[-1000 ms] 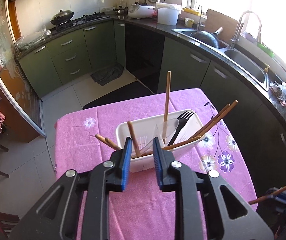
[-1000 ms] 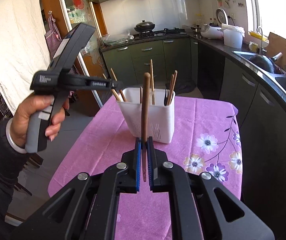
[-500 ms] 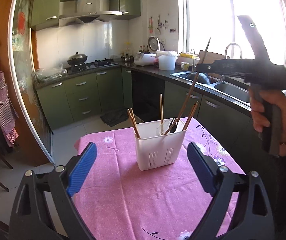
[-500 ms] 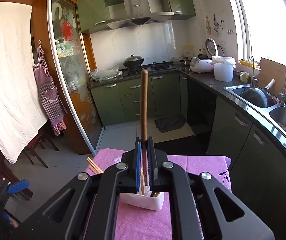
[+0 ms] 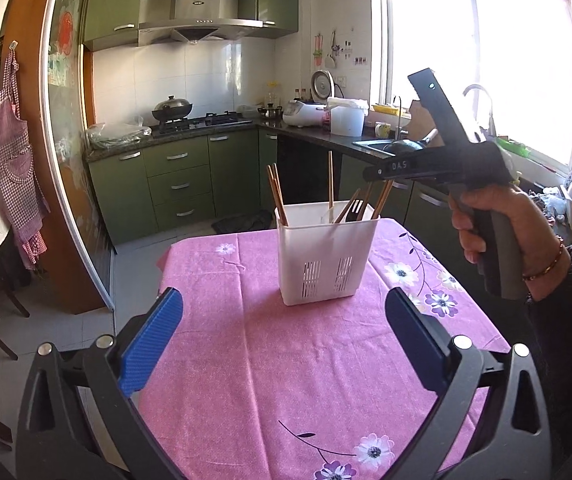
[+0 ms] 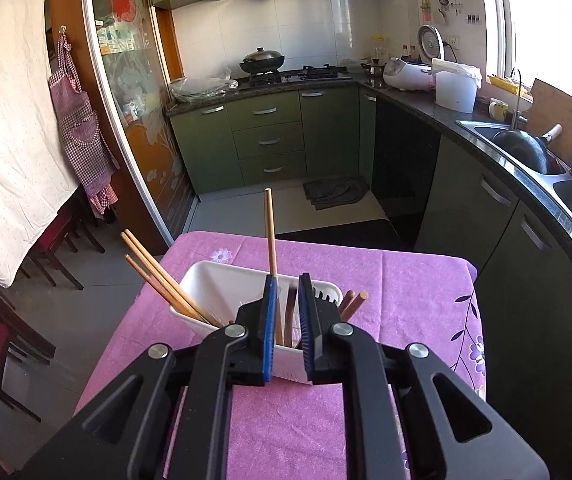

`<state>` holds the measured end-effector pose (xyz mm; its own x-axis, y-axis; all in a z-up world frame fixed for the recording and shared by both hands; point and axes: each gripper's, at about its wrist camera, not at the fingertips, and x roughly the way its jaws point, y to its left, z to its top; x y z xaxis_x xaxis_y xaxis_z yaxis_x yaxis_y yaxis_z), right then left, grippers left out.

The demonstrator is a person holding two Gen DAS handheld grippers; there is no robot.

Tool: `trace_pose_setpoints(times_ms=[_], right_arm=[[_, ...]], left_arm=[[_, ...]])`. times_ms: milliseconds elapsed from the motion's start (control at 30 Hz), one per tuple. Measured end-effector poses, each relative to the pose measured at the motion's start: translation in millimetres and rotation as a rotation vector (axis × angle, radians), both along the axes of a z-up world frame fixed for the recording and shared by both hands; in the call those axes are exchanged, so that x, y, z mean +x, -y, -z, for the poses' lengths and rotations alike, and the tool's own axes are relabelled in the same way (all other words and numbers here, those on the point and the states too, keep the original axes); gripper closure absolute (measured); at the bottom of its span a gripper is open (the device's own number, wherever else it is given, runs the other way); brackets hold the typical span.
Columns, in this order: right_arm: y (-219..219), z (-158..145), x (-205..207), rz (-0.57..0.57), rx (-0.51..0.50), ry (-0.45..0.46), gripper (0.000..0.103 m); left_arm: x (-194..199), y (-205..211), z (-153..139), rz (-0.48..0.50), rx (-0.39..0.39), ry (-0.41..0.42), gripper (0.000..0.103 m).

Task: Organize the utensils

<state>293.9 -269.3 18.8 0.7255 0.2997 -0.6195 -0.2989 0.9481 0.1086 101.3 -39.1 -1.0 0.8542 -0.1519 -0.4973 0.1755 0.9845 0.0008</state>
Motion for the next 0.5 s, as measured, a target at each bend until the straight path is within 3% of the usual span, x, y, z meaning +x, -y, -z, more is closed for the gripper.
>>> trace_pose_setpoints(times_ms=[133, 233, 300, 500], right_arm=[[10.8, -12.1, -47.5, -0.033, 0.045, 0.066, 0.086], [28.9, -10.2, -96.2, -0.037, 0.082, 0.115, 0.072], [40.7, 5.7, -127.3, -0.016, 0.082, 0.134, 0.057], [65.4, 70.1, -206.8, 0.029, 0.063, 0.141, 0.031]], left_arm=[[2.4, -4.4, 8.4, 0.003, -0.032, -0.02, 0.007], [4.8, -6.4, 19.1, 0.003, -0.058, -0.045, 0.007], [6.5, -6.0, 28.8, -0.002, -0.054, -0.063, 0.007], [-6.2, -8.9, 54.6, -0.017, -0.031, -0.071, 0.007]])
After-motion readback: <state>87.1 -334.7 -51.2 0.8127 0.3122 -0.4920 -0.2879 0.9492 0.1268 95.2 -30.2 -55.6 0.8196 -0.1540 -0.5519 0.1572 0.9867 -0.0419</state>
